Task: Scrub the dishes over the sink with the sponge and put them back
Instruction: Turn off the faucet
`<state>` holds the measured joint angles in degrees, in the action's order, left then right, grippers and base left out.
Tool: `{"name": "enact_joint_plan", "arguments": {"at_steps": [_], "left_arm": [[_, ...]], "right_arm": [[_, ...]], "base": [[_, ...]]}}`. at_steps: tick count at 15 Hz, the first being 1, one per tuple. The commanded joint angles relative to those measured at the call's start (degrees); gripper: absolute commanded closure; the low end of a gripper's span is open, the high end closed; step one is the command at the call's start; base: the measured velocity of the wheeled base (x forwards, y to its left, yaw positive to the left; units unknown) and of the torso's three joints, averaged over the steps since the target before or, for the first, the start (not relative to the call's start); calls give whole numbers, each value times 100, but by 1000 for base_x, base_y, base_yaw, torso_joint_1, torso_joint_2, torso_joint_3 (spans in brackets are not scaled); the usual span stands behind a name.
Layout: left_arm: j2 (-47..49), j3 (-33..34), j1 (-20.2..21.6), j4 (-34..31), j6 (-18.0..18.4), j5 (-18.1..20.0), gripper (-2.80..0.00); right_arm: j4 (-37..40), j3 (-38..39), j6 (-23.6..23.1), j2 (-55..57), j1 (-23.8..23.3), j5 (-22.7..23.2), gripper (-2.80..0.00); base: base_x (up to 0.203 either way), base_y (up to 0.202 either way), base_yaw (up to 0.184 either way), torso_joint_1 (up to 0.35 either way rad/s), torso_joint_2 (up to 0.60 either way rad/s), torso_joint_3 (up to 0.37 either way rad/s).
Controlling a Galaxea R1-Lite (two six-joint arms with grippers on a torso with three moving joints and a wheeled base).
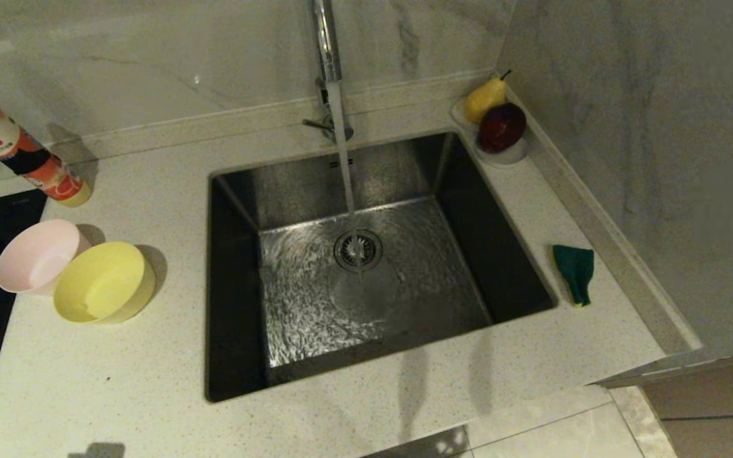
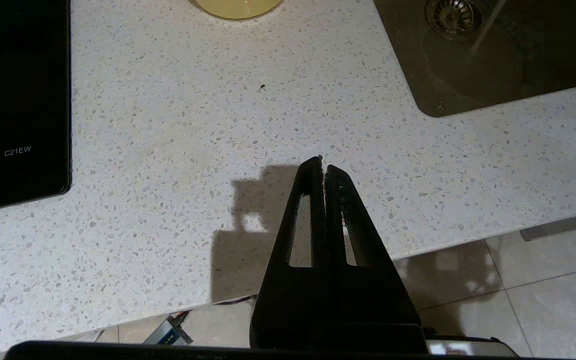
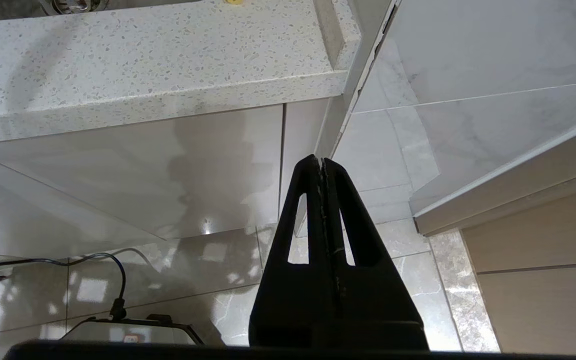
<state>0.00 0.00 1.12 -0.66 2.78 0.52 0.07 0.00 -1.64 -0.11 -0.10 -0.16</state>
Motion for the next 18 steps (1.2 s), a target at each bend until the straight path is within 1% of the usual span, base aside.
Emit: {"name": "enact_joint_plan", "arguments": {"at_steps": [1,14,16,17,18], "left_arm": [[9,9,2,-4,3,0,0],[9,9,2,-48,82,-17,0],[7,9,2,0,18,-17,0],[7,-36,2,120,-168,-26,0],[7,-249,2,172,-328,-10,0]], "right_arm": [[1,0,-3,11,1,7,0],[1,0,-3,11,1,-2,0],[1,0,-3,11,1,-1,0],[1,0,-3,11,1,5,0],[1,0,-3,11,1,1,0]], "base": [[0,0,0,0,0,0],[0,0,0,0,0,0],[0,0,0,0,0,0],[0,0,0,0,0,0],[0,0,0,0,0,0]]}}
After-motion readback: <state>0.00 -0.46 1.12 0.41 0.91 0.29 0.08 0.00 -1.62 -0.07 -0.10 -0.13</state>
